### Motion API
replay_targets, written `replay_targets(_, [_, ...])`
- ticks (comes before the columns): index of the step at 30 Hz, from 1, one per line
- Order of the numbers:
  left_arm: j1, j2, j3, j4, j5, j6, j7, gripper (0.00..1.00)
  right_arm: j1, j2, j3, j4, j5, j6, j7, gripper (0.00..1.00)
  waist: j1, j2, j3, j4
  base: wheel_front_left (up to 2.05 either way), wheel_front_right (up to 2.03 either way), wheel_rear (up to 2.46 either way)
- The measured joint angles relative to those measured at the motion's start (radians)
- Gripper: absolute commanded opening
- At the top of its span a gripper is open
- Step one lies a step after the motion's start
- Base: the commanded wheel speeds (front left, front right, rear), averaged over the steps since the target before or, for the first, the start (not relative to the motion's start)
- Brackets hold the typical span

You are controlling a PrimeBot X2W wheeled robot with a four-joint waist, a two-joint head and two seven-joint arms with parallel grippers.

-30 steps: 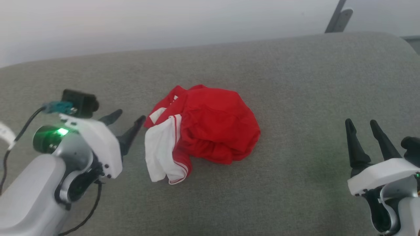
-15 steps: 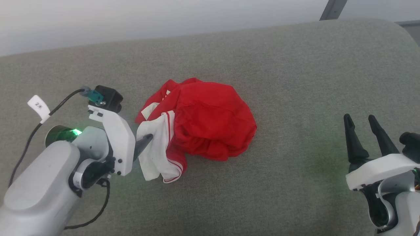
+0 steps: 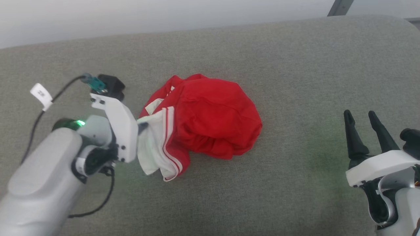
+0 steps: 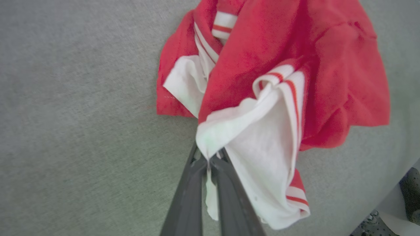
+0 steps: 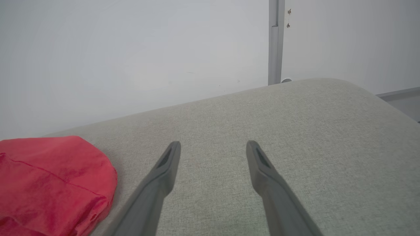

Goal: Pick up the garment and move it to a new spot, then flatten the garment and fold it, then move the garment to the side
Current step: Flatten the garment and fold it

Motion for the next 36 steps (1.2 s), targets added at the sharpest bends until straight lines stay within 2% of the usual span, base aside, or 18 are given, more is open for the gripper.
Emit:
replay_targets(6, [0.014, 0.068, 0.052, -0.065, 0.0, 0.043, -0.022, 0.0, 0.002, -0.007, -0.02, -0.003, 0.0, 0.0, -0.004, 1.0, 0.0, 0.0, -0.006, 0.022, 0.0, 0.0, 0.0])
replay_targets(12, [0.108, 0.185, 0.122, -0.15, -0.003, 0.117, -0.039, 0.0, 0.012, -0.008, -0.033, -0.015, -0.002, 0.0, 0.002, 1.0, 0.0, 0.0, -0.009, 0.048, 0.0, 0.0, 0.0])
replay_targets(13, [0.108, 0.185, 0.122, -0.15, -0.003, 0.117, -0.039, 0.0, 0.012, -0.008, -0.033, -0.015, -0.002, 0.0, 0.002, 1.0, 0.0, 0.0, -0.009, 0.048, 0.0, 0.0, 0.0])
replay_targets(19, [0.23, 0.267, 0.171, -0.184, -0.01, 0.181, -0.062, 0.0, 0.018, -0.005, -0.048, -0.026, -0.007, 0.0, 0.007, 1.0, 0.0, 0.0, -0.011, 0.07, 0.0, 0.0, 0.0])
replay_targets(22, [0.278, 0.276, 0.184, -0.169, -0.021, 0.198, -0.076, 0.0, 0.018, -0.002, -0.049, -0.034, -0.011, 0.0, 0.014, 1.0, 0.0, 0.0, -0.011, 0.077, 0.0, 0.0, 0.0])
replay_targets(28, [0.315, 0.258, 0.202, -0.141, -0.062, 0.185, -0.111, 0.0, 0.018, -0.001, -0.048, -0.04, -0.011, 0.0, 0.023, 1.0, 0.0, 0.0, -0.009, 0.083, 0.0, 0.0, 0.0])
replay_targets(36, [0.225, 0.208, 0.17, -0.299, -0.049, 0.166, -0.098, 0.0, 0.022, -0.002, -0.051, -0.044, -0.011, 0.0, 0.027, 1.0, 0.0, 0.0, -0.019, 0.087, 0.0, 0.0, 0.0])
